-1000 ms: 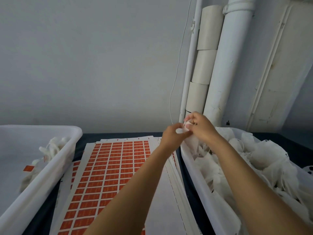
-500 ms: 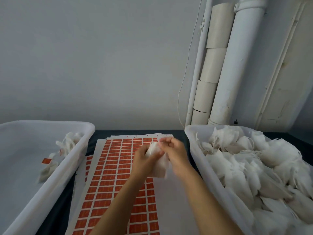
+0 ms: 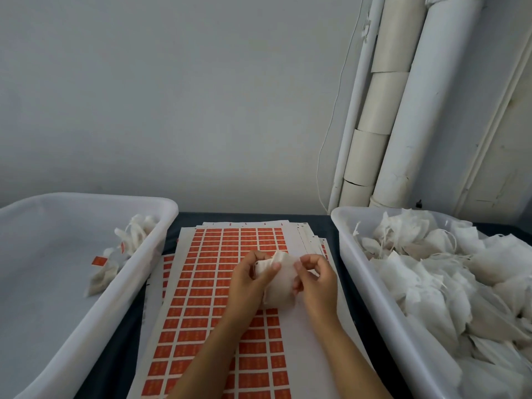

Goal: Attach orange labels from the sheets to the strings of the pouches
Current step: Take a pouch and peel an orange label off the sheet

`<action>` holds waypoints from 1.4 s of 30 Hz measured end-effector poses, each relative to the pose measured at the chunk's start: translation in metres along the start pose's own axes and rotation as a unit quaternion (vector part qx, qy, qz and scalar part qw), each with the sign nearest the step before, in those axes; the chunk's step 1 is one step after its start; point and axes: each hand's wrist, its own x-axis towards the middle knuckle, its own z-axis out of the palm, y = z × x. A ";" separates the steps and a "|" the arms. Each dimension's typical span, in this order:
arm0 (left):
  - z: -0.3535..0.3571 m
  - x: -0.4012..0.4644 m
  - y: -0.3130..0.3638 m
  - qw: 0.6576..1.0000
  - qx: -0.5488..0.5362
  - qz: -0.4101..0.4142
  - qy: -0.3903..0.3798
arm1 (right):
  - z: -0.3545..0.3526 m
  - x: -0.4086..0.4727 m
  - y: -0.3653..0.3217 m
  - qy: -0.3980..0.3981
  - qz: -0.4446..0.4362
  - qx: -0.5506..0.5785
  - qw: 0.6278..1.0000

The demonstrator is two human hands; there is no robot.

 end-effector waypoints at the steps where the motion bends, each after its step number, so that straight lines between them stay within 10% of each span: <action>1: -0.001 0.001 0.000 1.000 0.009 0.008 -0.004 | -0.001 0.000 0.000 0.012 -0.010 0.002 1.000; 13: 0.009 0.011 0.030 0.998 -0.014 -0.027 0.057 | -0.007 0.018 -0.076 0.117 -0.191 -0.003 0.975; 24: 0.041 0.034 0.074 0.993 -0.086 -0.073 0.024 | -0.072 0.080 -0.116 0.220 0.018 0.029 0.975; 28: 0.038 0.032 0.069 0.993 -0.081 -0.081 0.041 | -0.072 0.080 -0.104 0.183 0.098 -0.063 0.976; 31: 0.028 0.031 0.061 0.991 -0.083 -0.075 0.068 | -0.054 0.058 -0.107 0.151 -0.031 -0.156 0.976; 37: 0.003 0.026 0.040 0.986 -0.045 -0.082 0.135 | 0.004 0.012 -0.078 -0.234 -0.079 -0.176 0.953; 42: -0.015 0.016 0.024 0.991 -0.008 -0.075 0.109 | 0.027 -0.006 -0.036 -0.236 -0.102 -0.150 0.955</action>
